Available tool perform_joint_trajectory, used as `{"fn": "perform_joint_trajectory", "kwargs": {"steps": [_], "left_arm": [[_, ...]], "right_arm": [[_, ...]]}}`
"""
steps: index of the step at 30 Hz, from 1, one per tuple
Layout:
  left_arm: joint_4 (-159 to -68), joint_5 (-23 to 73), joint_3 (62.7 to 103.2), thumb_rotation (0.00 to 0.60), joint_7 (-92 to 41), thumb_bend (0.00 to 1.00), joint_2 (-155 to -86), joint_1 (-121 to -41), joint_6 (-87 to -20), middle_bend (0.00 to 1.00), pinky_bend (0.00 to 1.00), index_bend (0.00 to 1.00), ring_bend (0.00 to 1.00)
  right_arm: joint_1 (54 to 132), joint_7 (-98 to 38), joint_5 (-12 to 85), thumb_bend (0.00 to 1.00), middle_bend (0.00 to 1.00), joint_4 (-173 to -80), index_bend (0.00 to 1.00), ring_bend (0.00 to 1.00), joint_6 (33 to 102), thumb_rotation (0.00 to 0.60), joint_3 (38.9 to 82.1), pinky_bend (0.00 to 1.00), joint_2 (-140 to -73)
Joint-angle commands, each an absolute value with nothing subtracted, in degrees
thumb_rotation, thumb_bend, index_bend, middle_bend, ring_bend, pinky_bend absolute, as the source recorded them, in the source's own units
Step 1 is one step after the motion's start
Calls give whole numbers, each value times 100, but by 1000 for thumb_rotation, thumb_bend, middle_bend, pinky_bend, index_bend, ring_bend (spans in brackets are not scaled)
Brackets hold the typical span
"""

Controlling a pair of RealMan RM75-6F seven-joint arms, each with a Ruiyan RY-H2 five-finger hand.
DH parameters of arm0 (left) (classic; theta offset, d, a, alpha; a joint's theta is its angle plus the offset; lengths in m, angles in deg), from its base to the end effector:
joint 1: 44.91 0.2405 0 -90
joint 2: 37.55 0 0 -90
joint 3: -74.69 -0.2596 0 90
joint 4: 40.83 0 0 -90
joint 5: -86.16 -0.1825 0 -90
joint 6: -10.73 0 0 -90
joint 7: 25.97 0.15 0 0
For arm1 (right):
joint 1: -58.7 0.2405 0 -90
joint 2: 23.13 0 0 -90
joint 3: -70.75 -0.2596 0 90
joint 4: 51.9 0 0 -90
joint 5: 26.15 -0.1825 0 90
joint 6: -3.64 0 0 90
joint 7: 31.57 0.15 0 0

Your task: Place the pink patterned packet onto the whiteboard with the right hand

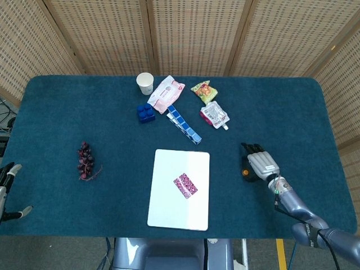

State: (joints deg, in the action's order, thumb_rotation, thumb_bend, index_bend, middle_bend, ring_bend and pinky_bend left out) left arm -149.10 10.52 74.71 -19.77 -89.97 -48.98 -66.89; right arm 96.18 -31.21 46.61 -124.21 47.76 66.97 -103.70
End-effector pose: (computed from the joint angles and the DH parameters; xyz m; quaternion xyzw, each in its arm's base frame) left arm -0.3001 0.1637 0.2083 -0.5802 -0.4737 -0.2878 0.5968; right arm -0.2579 -0.3453 0.0459 0.7510 -0.4315 0.2634 0.4248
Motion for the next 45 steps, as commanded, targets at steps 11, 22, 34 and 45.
{"fn": "perform_joint_trajectory", "kwargs": {"steps": [11,22,34,45], "left_arm": [[-14924,1014,7453,600,-1940,0,-9015,-4908,-6679,0,0,0,0],[-14892,1018,7442,600,-2041,0,-8994,-4927,-6606,0,0,0,0],[-14869,1027,7431,600,-2066,0,-9000,-4945,-6556,0,0,0,0],[-14867,1044,7437,600,-2089,0,-8992,-4949,-6552,0,0,0,0]], "right_arm": [[10405,-4796,4461,350,0,-14576,557,0,4692,600,6228,0,-9881],[11192,-6634,3052,363,0,-14557,557,0,4822,600,6168,0,-10766],[11632,-7410,1825,363,0,-14501,557,0,5184,600,6369,0,-11334],[11767,-7616,1627,363,0,-14308,557,0,5363,600,6624,0,-11616]]}}
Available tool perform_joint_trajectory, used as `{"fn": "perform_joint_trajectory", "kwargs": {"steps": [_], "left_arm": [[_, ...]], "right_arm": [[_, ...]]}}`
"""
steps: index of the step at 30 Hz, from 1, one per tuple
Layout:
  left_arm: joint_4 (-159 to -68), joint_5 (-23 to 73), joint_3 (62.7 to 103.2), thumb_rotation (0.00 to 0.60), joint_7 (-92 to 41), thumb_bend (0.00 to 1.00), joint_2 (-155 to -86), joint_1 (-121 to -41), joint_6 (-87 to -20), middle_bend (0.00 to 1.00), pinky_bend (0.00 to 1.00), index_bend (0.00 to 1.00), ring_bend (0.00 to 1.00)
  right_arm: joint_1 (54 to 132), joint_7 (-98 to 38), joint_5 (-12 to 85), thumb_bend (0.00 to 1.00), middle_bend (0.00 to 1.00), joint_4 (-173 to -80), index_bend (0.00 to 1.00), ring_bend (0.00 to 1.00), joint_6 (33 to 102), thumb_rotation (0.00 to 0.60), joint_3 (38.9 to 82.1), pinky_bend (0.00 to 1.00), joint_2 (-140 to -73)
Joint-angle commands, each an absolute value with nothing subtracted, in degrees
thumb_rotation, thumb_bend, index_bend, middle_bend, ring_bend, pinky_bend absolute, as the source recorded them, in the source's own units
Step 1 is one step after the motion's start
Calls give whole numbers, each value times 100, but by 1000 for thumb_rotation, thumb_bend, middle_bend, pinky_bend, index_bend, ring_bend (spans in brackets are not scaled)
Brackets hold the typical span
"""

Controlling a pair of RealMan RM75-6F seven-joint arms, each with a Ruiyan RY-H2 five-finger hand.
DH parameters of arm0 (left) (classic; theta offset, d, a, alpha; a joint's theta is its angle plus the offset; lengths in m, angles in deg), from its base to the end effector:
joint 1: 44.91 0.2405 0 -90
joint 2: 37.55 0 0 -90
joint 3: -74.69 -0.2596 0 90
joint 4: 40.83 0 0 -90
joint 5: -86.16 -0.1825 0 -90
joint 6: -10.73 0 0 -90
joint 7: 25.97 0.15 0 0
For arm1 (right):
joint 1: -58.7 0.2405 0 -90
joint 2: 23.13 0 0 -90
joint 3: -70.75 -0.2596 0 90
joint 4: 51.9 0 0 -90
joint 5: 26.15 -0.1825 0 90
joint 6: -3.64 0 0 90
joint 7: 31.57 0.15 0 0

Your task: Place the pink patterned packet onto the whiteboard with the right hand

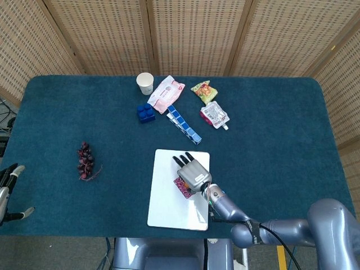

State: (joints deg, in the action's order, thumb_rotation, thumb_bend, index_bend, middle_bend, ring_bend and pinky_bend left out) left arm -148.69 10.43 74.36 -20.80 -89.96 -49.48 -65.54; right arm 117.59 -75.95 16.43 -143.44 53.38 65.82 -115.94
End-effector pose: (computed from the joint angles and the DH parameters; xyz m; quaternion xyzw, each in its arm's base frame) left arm -0.3015 0.1645 0.2050 -0.5840 -0.4820 -0.2854 0.5875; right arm -0.0799 -0.3285 -0.0496 0.8582 -0.2893 0.2467 0.3450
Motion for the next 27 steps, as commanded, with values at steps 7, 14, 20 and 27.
{"fn": "perform_joint_trajectory", "kwargs": {"steps": [7,14,20,27], "left_arm": [[-14864,1032,7434,600,-2112,0,-8981,-4947,-6555,0,0,0,0],[-14857,1030,7431,600,-2097,0,-8995,-4950,-6553,0,0,0,0],[-14854,1037,7435,600,-2120,0,-8988,-4955,-6544,0,0,0,0],[-14836,1027,7444,600,-2244,0,-8956,-4952,-6537,0,0,0,0]], "right_arm": [[11802,-7643,1471,213,0,-14290,436,0,5350,600,6716,0,-11607],[11861,-7618,1353,105,0,-14449,275,0,5373,600,6723,0,-11545],[11835,-7535,1409,130,0,-14648,269,0,5534,600,6700,0,-11393],[11401,-6975,2111,142,0,-15529,259,0,6053,600,6675,0,-10440]]}}
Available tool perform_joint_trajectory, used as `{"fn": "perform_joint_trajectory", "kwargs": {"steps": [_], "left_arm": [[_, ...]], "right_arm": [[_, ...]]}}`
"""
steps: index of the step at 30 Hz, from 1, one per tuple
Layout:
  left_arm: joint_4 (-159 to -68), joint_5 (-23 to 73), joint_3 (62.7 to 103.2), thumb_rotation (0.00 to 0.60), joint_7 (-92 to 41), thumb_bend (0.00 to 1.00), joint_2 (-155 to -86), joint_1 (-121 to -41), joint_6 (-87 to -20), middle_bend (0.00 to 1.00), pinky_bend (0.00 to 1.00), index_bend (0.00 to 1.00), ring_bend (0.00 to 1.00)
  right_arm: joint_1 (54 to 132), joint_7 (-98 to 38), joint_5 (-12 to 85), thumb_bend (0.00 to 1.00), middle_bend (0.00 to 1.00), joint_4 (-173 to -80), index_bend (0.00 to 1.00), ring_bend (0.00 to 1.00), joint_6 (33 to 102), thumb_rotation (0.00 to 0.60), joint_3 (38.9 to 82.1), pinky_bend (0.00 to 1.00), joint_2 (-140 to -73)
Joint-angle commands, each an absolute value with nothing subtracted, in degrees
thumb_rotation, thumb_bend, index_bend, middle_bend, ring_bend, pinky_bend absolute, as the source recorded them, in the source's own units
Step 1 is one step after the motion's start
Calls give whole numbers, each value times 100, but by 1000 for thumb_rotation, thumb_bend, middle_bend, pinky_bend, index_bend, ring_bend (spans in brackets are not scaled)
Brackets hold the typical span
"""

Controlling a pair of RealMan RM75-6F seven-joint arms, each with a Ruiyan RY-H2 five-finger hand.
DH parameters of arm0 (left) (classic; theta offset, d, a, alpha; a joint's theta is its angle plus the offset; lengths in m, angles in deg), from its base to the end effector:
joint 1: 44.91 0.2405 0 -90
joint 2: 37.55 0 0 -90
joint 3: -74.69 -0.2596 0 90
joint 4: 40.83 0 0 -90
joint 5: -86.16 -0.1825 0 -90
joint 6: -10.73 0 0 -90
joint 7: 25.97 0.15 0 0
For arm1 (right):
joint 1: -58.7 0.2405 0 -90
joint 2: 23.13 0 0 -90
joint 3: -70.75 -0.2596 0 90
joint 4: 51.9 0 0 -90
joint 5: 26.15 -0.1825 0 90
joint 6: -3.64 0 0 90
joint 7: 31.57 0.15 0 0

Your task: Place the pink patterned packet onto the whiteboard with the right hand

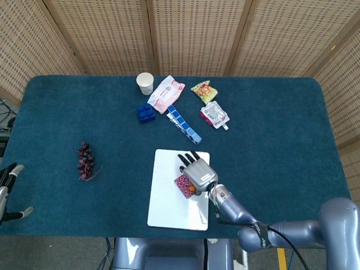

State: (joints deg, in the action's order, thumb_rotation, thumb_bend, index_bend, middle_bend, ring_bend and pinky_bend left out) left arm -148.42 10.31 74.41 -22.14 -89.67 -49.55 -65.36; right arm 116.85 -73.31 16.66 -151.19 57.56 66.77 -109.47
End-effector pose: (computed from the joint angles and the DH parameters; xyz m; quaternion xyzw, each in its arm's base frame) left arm -0.3021 0.1651 0.2067 -0.5810 -0.4857 -0.2899 0.5853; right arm -0.0828 -0.3260 -0.0148 0.8410 -0.3082 0.2651 0.3570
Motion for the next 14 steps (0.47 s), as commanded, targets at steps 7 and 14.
{"fn": "perform_joint_trajectory", "kwargs": {"steps": [7,14], "left_arm": [[-14834,956,7440,600,-2353,0,-8922,-4932,-6577,0,0,0,0],[-14831,848,7446,600,-2378,0,-8918,-4863,-6760,0,0,0,0]], "right_arm": [[10168,-4981,3860,3,0,-15240,50,0,6974,600,6981,0,-9463],[8964,-3115,4446,0,0,-13997,6,0,7969,600,7252,0,-9352]]}}
